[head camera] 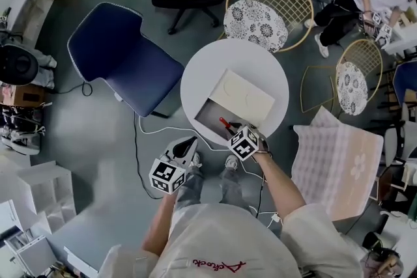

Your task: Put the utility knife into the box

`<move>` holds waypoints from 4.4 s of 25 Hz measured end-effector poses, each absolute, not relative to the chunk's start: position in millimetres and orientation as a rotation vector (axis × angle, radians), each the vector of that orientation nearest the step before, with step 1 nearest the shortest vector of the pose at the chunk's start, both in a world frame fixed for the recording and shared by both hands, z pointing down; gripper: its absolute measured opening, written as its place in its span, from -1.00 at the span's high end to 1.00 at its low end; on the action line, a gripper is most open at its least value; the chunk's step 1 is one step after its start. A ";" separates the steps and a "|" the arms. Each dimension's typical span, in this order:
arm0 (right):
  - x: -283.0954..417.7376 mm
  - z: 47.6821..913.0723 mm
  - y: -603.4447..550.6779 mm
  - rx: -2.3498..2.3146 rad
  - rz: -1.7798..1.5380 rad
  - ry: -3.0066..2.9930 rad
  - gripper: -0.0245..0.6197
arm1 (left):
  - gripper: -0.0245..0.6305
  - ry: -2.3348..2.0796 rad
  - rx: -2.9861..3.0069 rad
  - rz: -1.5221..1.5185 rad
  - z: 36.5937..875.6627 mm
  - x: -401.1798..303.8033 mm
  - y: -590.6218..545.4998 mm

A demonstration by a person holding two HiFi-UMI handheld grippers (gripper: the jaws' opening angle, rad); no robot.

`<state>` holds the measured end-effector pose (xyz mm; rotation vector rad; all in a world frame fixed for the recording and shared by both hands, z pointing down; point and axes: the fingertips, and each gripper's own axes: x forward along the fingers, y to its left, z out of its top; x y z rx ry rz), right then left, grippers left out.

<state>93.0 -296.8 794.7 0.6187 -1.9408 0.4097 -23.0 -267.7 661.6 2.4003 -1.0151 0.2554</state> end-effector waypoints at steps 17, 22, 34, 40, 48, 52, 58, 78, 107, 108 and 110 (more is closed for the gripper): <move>92.7 837.0 -304.1 0.547 0.433 -1.763 0.67 | 0.89 -1.059 2.359 0.262 667.6 -49.2 -267.5; 90.9 839.2 -302.7 0.556 0.427 -1.758 0.67 | 0.89 -1.060 2.363 0.258 666.9 -48.7 -266.8; 90.1 827.7 -303.9 0.582 0.354 -1.788 0.67 | 0.89 -1.058 2.378 0.257 661.4 -48.9 -259.6; 94.1 823.9 -297.6 0.590 0.366 -1.789 0.67 | 0.89 -1.046 2.406 0.246 651.9 -41.5 -258.0; 95.4 815.6 -294.1 0.635 0.351 -1.798 0.63 | 0.89 -1.050 2.406 0.239 652.8 -46.2 -247.1; 93.0 801.1 -291.2 0.691 0.361 -1.818 0.76 | 0.89 -1.033 2.426 0.235 647.0 -45.3 -244.1; 96.3 774.9 -295.0 0.789 0.301 -1.853 0.87 | 0.89 -0.973 2.493 0.203 633.9 -31.2 -250.1; 93.4 662.3 -254.5 1.537 0.690 -2.179 0.87 | 0.89 -0.729 2.701 0.257 608.2 -26.7 -226.5; 106.9 610.0 3.8 1.727 0.537 -2.302 0.87 | 0.89 -0.724 2.809 0.224 588.4 17.3 4.6; 105.2 608.3 11.1 1.724 0.518 -2.304 0.88 | 0.89 -0.725 2.814 0.222 587.1 16.7 10.9; 102.9 604.7 23.6 1.723 0.488 -2.305 0.87 | 0.89 -0.724 2.828 0.213 583.5 16.0 21.9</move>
